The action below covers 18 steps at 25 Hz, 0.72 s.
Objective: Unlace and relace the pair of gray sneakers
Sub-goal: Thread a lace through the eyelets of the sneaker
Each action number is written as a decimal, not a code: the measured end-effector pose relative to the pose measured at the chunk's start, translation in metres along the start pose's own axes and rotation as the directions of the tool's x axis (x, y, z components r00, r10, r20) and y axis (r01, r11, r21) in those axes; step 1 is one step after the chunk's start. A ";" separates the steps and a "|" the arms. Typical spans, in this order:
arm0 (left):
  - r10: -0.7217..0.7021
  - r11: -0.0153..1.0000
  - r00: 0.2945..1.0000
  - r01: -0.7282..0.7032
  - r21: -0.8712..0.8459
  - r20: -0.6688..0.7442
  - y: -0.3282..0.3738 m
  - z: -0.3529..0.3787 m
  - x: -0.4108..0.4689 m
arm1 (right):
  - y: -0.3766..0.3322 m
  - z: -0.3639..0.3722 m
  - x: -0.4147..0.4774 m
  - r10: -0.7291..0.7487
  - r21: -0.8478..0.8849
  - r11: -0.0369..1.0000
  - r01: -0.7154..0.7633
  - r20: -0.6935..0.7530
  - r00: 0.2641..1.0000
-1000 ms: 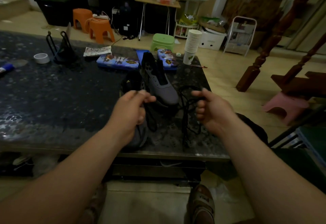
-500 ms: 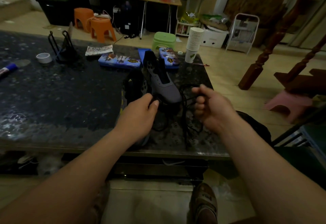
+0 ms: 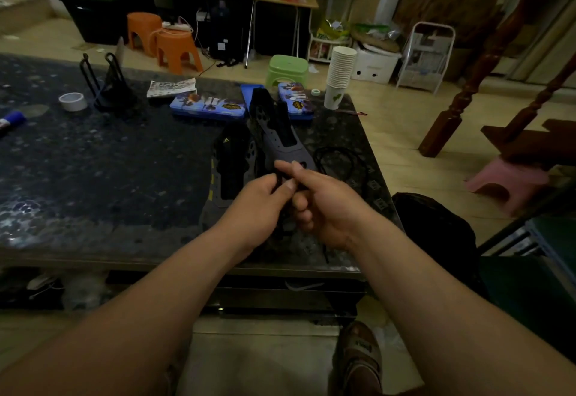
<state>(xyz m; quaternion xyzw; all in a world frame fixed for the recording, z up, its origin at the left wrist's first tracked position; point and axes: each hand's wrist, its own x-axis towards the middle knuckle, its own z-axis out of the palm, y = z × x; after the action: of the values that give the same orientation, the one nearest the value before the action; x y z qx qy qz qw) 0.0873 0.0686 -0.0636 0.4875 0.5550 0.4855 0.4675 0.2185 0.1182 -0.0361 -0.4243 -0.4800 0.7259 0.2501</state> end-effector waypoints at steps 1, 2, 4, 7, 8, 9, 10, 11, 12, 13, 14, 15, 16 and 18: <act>0.010 0.999 1.000 -0.009 0.046 -0.025 -0.001 -0.004 0.000 | -0.004 -0.006 0.000 0.010 0.031 0.999 -0.011 0.009 1.000; 0.009 0.997 0.998 -0.004 0.079 -0.058 -0.003 -0.009 0.001 | -0.009 -0.013 -0.001 0.014 0.089 0.996 -0.013 -0.008 1.000; -0.005 0.984 0.991 0.030 0.176 -0.137 -0.004 -0.022 0.004 | -0.026 -0.034 -0.001 0.005 0.246 0.969 0.027 -0.130 0.991; -0.010 0.925 0.971 0.100 0.366 -0.239 -0.004 -0.038 0.003 | -0.047 -0.083 0.002 -0.011 0.292 0.947 0.134 -0.389 0.921; -0.004 0.903 0.968 0.111 0.414 -0.251 -0.004 -0.041 0.002 | -0.047 -0.097 0.005 -0.004 0.263 0.955 0.140 -0.458 0.889; -0.002 0.881 0.968 0.121 0.458 -0.252 -0.004 -0.042 0.002 | -0.045 -0.109 0.008 0.001 0.232 0.963 0.138 -0.515 0.857; -0.008 0.857 0.968 0.136 0.498 -0.250 -0.005 -0.043 0.002 | -0.043 -0.117 0.012 0.004 0.213 0.967 0.140 -0.561 0.827; -0.017 0.836 0.969 0.150 0.527 -0.248 -0.007 -0.044 0.003 | -0.041 -0.122 0.013 0.007 0.226 0.961 0.156 -0.589 0.808; -0.030 0.818 0.968 0.168 0.550 -0.251 -0.009 -0.046 0.004 | -0.040 -0.127 0.015 0.013 0.274 0.943 0.188 -0.596 0.803; -0.043 0.804 0.966 0.185 0.565 -0.255 -0.011 -0.049 0.004 | -0.041 -0.129 0.015 0.018 0.351 0.907 0.234 -0.587 0.809; -0.050 0.794 0.965 0.195 0.576 -0.257 -0.011 -0.051 0.004 | -0.043 -0.131 0.015 0.023 0.423 0.862 0.278 -0.581 0.813; -0.054 0.793 0.966 0.196 0.578 -0.253 -0.012 -0.051 0.004 | -0.045 -0.131 0.013 0.023 0.462 0.831 0.309 -0.584 0.812; -0.058 0.799 0.969 0.188 0.571 -0.239 -0.010 -0.050 0.004 | -0.045 -0.130 0.012 0.014 0.442 0.840 0.314 -0.597 0.802; -0.055 0.793 0.983 0.148 0.591 -0.172 -0.004 -0.041 0.003 | -0.044 -0.114 0.012 -0.080 0.213 0.943 0.254 -0.597 0.798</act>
<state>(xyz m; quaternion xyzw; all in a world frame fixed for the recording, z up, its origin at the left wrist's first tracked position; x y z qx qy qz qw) 0.0462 0.0677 -0.0643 0.5431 0.7383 0.2931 0.2722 0.3084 0.2007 -0.0211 -0.5406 -0.3079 0.5972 0.5063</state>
